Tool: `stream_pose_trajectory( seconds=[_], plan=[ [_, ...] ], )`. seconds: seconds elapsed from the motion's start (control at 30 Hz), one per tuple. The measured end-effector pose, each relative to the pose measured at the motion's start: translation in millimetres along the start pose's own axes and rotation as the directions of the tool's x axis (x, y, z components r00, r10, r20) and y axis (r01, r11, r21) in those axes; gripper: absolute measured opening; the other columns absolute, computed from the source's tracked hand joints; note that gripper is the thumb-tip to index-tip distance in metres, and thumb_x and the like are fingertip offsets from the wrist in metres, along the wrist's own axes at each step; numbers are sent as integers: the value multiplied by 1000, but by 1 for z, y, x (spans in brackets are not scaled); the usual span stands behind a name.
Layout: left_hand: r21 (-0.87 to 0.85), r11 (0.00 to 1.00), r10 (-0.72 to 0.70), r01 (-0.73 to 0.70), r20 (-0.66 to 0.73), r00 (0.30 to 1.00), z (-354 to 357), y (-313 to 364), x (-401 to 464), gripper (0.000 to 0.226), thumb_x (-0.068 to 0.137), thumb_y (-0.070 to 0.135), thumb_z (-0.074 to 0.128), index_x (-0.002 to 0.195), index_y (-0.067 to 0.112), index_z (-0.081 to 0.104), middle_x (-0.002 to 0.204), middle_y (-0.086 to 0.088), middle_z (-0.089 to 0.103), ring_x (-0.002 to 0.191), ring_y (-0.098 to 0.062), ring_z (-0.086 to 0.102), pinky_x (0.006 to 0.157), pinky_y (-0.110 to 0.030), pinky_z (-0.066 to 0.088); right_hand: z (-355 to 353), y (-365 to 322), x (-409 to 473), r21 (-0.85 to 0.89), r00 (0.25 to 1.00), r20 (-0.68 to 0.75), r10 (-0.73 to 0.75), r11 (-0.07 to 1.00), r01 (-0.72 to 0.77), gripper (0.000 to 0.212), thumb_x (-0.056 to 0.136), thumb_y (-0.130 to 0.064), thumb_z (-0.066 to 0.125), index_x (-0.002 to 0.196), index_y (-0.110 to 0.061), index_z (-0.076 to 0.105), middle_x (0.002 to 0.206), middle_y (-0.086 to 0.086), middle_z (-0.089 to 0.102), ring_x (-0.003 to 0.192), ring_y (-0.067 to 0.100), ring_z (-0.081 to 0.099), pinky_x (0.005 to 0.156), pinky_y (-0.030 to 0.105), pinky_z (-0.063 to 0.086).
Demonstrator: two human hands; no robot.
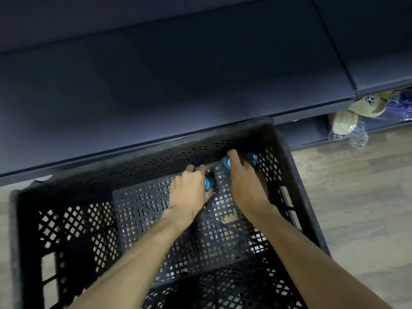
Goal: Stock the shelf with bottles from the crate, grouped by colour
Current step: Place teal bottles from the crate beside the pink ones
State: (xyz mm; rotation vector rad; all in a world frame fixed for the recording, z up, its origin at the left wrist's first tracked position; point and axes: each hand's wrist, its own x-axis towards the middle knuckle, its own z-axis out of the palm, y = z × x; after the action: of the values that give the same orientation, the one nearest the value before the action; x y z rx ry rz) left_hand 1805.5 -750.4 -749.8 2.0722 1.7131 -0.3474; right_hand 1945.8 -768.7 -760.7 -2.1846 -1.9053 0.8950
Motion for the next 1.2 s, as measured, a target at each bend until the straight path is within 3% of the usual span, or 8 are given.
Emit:
stream_pose_trajectory(
  seconds=[0.1, 0.43, 0.63, 0.77, 0.87, 1.07, 1.13, 1.2],
  plan=[
    [62, 998, 9, -6, -48, 999, -31, -1, -22, 48, 80, 46, 68, 118, 21, 55, 106, -6, 62, 89, -31, 66, 69, -35, 49, -31, -12, -21, -166, 998, -57, 5, 986, -14, 50, 92, -4, 57, 135, -16, 33, 121, 11, 53, 90, 30, 66, 68, 33, 51],
    [-45, 996, 69, -76, -148, 987, -203, 10, -116, 50, 79, 47, 69, 117, 18, 55, 102, -4, 62, 90, -28, 64, 74, -37, 51, -189, -92, -102, -106, 986, -120, -114, 989, 101, 50, 84, -2, 65, 125, -19, 42, 115, 7, 55, 88, 30, 62, 66, 46, 55],
    [-70, 986, 123, -154, -327, 937, -332, 28, -179, 49, 72, 47, 71, 105, 20, 46, 87, 3, 52, 80, -26, 60, 62, -32, 40, -303, -143, -154, -88, 917, -278, -285, 958, 272, 52, 91, -14, 59, 137, -25, 39, 123, 0, 52, 104, 26, 58, 80, 43, 53],
    [-106, 969, 154, -222, -439, 885, -416, 41, -215, 50, 66, 46, 73, 96, 19, 44, 82, 4, 54, 73, -22, 54, 61, -33, 42, -382, -178, -178, -113, 830, -370, -417, 907, 406, 52, 88, -13, 66, 129, -24, 36, 112, 3, 58, 95, 26, 61, 77, 37, 52],
    [-102, 954, 189, -283, -526, 829, -474, 49, -241, 47, 63, 47, 71, 86, 18, 43, 71, 5, 53, 68, -22, 53, 59, -35, 45, -435, -204, -192, -185, 759, -409, -506, 861, 474, 47, 87, -10, 67, 124, -18, 39, 101, 2, 57, 82, 19, 57, 68, 20, 34],
    [-56, 928, 227, -368, -698, 679, -583, 65, -299, 51, 62, 49, 74, 88, 18, 42, 71, 10, 54, 71, -20, 49, 60, -33, 39, -533, -254, -228, -152, 662, -480, -576, 798, 584, 38, 95, -15, 58, 127, -23, 39, 78, -18, 42, 76, -7, 50, 64, 21, 35],
    [-78, 909, 217, -409, -749, 626, -616, 71, -318, 53, 61, 47, 75, 88, 17, 40, 70, 5, 57, 71, -23, 52, 60, -34, 44, -566, -270, -239, -124, 630, -503, -592, 771, 625, 39, 96, -16, 57, 128, -27, 38, 92, -10, 56, 88, 2, 57, 74, 19, 43],
    [-94, 894, 195, -438, -799, 569, -647, 77, -334, 56, 60, 47, 76, 89, 16, 41, 71, 1, 58, 72, -27, 54, 62, -36, 47, -598, -284, -250, -105, 597, -525, -607, 742, 662, 39, 96, -17, 56, 128, -30, 38, 109, -2, 61, 99, 13, 59, 84, 30, 47]
  ],
)
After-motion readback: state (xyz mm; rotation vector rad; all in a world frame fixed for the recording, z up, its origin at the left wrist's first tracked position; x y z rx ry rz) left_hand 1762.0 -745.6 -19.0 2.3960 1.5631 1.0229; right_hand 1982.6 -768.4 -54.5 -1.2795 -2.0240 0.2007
